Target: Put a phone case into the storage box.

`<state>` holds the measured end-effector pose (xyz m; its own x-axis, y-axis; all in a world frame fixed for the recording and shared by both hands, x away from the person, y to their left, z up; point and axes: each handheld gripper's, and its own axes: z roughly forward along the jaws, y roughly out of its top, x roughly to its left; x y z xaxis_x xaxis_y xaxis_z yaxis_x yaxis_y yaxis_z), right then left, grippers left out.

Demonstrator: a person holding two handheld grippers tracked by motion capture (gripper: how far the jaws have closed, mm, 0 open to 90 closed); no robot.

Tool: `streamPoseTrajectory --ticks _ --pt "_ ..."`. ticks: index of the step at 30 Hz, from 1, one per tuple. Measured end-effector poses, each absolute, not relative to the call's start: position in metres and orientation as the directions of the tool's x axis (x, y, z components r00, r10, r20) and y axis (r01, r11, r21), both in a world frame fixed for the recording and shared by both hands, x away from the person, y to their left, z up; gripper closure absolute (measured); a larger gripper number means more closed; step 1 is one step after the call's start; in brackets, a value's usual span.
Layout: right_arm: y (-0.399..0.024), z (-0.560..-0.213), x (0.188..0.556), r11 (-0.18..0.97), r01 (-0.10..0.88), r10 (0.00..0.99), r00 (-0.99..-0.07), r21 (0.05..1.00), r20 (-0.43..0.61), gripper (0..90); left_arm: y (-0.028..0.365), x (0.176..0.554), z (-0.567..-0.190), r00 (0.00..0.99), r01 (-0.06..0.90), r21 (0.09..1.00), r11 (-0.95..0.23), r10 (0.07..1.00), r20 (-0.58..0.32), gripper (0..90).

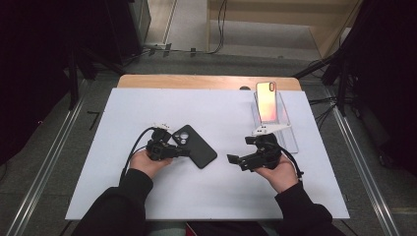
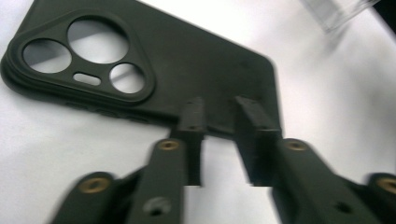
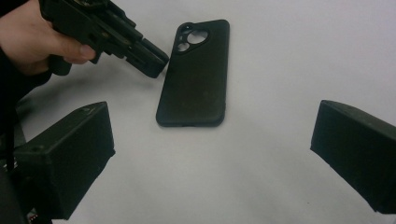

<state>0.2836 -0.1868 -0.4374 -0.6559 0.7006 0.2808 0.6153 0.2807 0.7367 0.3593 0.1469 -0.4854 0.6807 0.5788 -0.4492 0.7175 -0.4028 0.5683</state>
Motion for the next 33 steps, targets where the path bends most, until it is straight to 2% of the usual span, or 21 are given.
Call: streamPoseTrajectory --ticks 4,8,15,33 --pt "-0.19 -0.439 0.282 0.277 0.616 0.697 -0.657 0.737 0.287 0.0 0.15 0.353 -0.475 0.692 0.709 0.589 -0.389 0.549 -0.47 52.9" --pt "-0.193 -0.44 0.28 0.268 0.622 0.702 -0.649 0.736 0.293 0.0 0.156 0.346 -0.465 0.697 0.707 0.597 -0.379 0.513 -0.5 42.4" --pt "-0.197 -0.44 0.278 0.25 0.626 0.699 -0.645 0.739 0.31 0.0 0.173 0.334 -0.455 0.714 0.687 0.633 -0.358 0.491 -0.498 36.8" --pt "-0.2 -0.44 0.262 0.291 0.606 0.662 -0.686 0.74 0.302 0.0 0.194 0.29 -0.445 0.74 0.658 0.66 -0.364 0.477 -0.475 31.6"
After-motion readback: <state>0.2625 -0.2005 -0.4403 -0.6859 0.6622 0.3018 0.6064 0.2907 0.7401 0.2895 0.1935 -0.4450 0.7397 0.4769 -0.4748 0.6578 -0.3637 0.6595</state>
